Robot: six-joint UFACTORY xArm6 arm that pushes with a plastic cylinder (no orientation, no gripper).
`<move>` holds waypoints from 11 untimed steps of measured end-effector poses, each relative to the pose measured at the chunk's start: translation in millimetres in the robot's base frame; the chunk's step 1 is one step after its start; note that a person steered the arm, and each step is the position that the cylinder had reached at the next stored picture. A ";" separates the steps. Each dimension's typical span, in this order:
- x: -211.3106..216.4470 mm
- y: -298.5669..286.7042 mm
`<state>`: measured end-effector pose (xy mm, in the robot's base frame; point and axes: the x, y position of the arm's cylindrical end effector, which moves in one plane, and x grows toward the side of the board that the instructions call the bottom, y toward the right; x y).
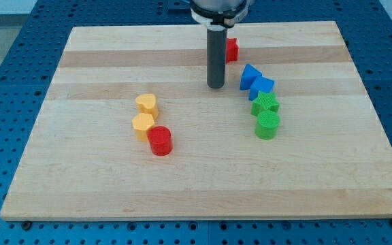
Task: Slide the blue triangle a bit left
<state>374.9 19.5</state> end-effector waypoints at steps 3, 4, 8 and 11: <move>-0.2 21.0; -0.2 29.8; -22.0 50.3; -26.9 47.7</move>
